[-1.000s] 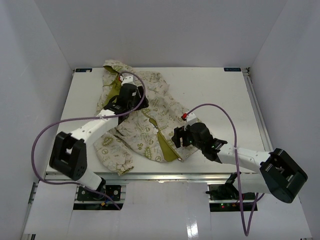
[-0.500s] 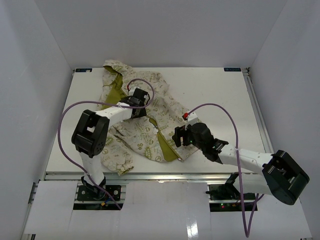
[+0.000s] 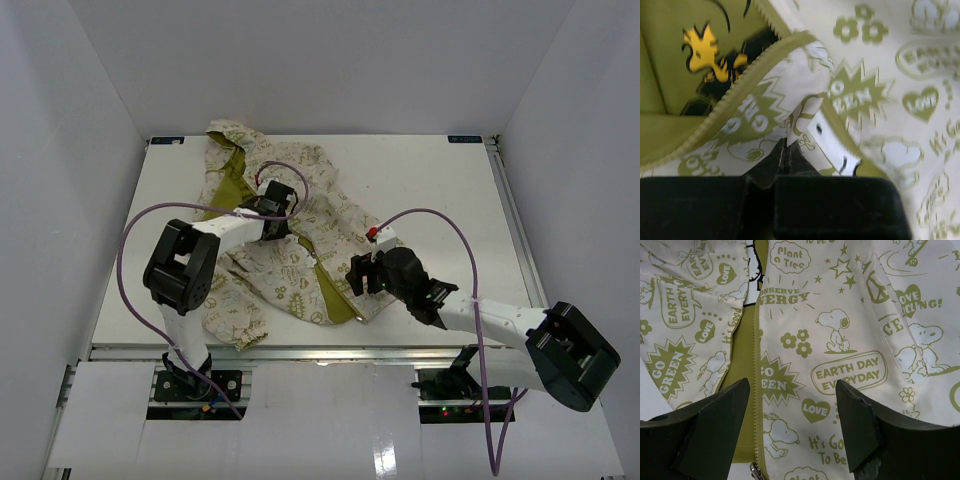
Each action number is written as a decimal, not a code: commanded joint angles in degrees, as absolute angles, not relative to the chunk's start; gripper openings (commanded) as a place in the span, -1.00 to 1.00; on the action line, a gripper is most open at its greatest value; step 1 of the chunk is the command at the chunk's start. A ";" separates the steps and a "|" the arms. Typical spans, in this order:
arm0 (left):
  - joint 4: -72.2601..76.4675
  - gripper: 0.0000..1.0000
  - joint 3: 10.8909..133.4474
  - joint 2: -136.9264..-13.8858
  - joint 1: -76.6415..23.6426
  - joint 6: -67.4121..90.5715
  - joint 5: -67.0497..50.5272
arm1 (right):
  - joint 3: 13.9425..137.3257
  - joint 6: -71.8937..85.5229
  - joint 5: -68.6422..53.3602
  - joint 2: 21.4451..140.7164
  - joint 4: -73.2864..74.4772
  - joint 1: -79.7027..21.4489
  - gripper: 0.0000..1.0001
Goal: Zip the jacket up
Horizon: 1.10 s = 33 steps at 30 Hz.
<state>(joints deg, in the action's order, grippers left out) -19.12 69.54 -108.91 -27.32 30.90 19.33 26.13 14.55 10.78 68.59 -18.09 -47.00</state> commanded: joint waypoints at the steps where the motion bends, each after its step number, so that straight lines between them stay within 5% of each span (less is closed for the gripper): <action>1: -14.61 -1.00 62.47 -95.27 -28.23 27.73 11.40 | 27.14 14.15 10.85 68.92 -19.89 -47.40 0.52; 15: -5.49 -1.00 41.15 -68.75 -30.32 24.97 -21.77 | 28.54 14.15 10.75 69.57 -19.01 -47.44 0.53; 27: -5.95 -1.00 24.81 -52.76 -36.04 33.89 -20.24 | 29.05 14.81 10.18 68.53 -18.68 -47.40 0.53; 28: -7.03 -0.89 24.62 -51.83 -36.78 34.32 -19.23 | 29.09 14.95 10.08 68.40 -18.63 -47.39 0.53; 31: -10.43 0.00 25.28 -51.41 -39.21 35.04 -14.51 | 29.26 15.20 10.27 67.86 -18.30 -47.38 0.53; 33: -12.46 0.08 26.23 -51.99 -39.83 36.03 -11.09 | 29.45 15.17 10.99 67.62 -17.65 -47.46 0.53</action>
<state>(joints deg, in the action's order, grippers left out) -7.50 24.77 -52.44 -37.87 33.44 -18.06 26.68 14.78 10.17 69.34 -17.51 -47.00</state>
